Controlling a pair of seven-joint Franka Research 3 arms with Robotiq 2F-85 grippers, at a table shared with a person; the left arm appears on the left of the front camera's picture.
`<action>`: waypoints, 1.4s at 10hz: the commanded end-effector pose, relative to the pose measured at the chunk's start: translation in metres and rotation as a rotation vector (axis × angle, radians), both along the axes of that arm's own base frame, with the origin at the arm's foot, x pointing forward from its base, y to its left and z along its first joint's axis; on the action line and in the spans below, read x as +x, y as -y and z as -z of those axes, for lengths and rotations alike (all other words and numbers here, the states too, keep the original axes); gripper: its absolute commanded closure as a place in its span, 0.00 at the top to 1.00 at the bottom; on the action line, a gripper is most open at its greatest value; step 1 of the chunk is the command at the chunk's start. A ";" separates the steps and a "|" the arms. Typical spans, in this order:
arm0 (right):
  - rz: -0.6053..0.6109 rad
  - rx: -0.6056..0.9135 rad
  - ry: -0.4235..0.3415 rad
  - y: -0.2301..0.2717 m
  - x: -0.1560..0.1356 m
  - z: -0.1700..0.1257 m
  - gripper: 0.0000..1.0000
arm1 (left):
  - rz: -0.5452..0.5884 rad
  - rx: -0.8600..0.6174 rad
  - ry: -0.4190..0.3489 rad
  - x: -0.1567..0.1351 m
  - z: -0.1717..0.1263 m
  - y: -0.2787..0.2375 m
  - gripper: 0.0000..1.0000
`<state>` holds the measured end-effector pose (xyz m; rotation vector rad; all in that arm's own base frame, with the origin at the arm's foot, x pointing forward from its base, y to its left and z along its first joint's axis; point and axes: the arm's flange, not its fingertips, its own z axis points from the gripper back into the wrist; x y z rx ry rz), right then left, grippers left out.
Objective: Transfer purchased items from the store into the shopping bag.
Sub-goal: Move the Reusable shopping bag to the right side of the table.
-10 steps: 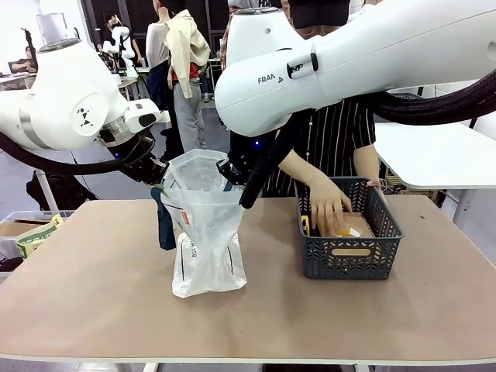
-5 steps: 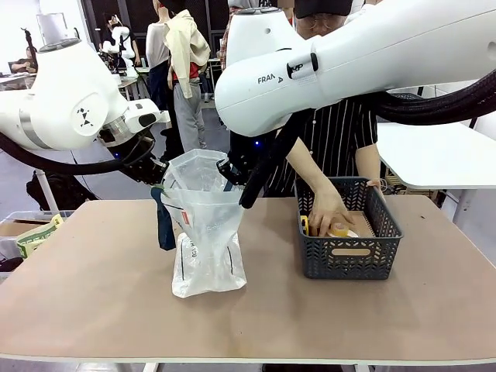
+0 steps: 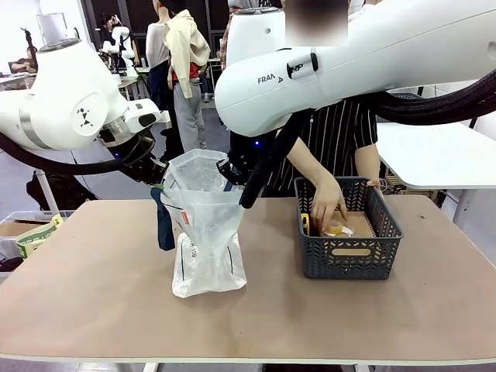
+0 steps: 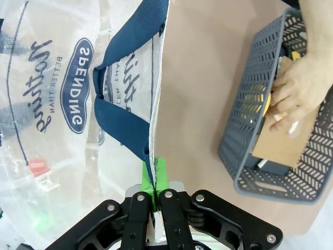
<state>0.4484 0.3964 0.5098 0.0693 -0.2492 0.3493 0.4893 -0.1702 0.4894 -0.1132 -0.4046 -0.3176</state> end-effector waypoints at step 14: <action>-0.011 0.000 0.002 0.002 -0.001 0.000 0.00 | -0.004 -0.001 0.004 0.000 -0.001 -0.001 0.00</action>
